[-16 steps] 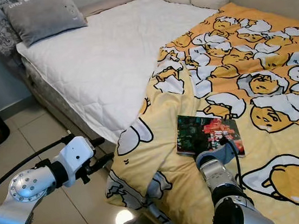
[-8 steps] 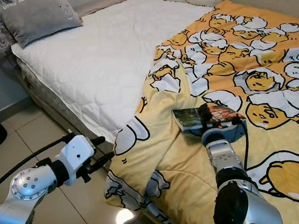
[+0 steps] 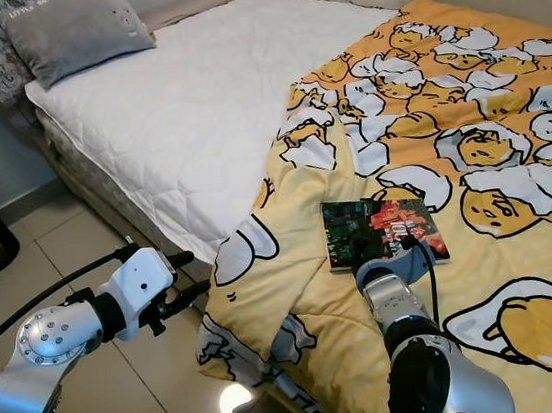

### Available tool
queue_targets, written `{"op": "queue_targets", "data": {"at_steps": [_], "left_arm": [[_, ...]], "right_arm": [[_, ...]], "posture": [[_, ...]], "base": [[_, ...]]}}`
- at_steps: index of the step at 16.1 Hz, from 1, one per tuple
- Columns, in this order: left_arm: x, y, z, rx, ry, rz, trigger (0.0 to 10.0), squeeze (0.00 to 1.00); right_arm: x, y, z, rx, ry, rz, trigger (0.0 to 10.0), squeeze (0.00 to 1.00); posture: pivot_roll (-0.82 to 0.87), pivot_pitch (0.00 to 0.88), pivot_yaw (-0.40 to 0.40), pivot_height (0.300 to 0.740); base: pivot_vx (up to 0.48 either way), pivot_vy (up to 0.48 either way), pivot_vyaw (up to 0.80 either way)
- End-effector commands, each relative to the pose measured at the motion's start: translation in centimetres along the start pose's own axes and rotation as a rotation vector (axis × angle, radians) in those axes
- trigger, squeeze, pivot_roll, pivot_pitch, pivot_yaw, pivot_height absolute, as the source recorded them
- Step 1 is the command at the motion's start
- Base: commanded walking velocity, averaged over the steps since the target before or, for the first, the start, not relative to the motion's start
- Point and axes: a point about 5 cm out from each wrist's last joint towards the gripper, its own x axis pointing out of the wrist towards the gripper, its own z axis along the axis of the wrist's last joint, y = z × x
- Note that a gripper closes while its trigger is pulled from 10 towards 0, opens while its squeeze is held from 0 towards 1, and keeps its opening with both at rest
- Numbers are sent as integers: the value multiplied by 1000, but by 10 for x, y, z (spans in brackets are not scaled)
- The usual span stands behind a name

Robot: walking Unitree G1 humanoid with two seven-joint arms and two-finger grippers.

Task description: Clean up the room

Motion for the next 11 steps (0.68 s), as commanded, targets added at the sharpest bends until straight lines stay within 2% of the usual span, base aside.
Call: {"op": "queue_targets", "data": {"at_steps": [1,3,4,5,7,9,11], "left_arm": [[-3,5,4,15,1,-6,10000,204],[-3,5,5,18,1,-12,10000,200],[-4,4,4,18,2,-14,10000,200],[-3,3,3,17,1,-21,10000,204],[0,-1,3,-7,-20,-31,10000,204],[6,-2,10,-27,-66,-41,10000,204],[6,-1,12,-22,-66,-38,10000,200]], "right_arm": [[1,7,-1,24,-9,-4,10000,0],[3,19,7,102,-58,57,10000,0],[3,21,8,112,-68,71,8314,0],[3,27,12,139,-88,109,3686,0],[3,30,16,155,-104,139,0,0],[3,26,19,132,-103,126,0,0],[3,25,19,134,-103,112,0,0]], "posture": [[120,0,36,740],[125,0,44,740],[124,0,45,740],[117,0,50,740],[107,0,47,740],[120,0,36,740],[123,0,35,740]], "base": [[0,0,0],[0,0,0],[0,0,0],[0,0,0],[0,0,0],[0,0,0],[0,0,0]]}}
